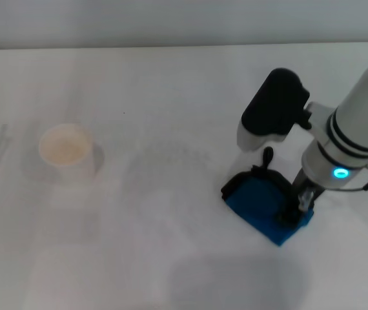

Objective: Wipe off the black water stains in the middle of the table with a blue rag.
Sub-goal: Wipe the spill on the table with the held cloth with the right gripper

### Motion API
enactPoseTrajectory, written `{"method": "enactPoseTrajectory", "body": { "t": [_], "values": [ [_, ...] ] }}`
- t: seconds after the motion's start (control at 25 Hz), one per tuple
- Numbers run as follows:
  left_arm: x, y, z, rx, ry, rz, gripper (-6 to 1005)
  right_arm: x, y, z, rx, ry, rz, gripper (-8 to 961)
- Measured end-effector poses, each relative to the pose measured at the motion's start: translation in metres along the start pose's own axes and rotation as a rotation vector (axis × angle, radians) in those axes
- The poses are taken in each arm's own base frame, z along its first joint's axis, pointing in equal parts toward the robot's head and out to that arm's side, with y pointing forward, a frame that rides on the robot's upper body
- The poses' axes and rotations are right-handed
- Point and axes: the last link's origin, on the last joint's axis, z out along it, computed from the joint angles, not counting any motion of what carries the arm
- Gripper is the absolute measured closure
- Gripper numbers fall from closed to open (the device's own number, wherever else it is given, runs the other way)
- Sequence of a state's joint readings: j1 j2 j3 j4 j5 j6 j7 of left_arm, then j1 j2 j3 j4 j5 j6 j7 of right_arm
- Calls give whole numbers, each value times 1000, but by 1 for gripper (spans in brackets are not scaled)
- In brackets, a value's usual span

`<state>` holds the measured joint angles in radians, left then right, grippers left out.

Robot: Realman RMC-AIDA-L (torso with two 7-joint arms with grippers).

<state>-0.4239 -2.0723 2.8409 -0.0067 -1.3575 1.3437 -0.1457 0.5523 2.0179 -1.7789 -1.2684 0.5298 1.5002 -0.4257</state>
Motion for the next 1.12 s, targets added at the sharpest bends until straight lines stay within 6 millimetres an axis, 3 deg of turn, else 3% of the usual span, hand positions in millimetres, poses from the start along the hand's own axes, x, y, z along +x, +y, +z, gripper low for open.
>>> {"method": "enactPoseTrajectory", "body": {
  "t": [0.52, 0.88, 1.12],
  "values": [
    [1, -3, 3, 3, -4, 13, 110, 2, 24, -2, -53, -3, -83, 880],
    [1, -4, 4, 6, -4, 14, 110, 7, -10, 3, 72, 43, -2, 873],
    [0, -7, 3, 15, -11, 19, 110, 10, -34, -4, 159, 36, 64, 869]
  ]
}}
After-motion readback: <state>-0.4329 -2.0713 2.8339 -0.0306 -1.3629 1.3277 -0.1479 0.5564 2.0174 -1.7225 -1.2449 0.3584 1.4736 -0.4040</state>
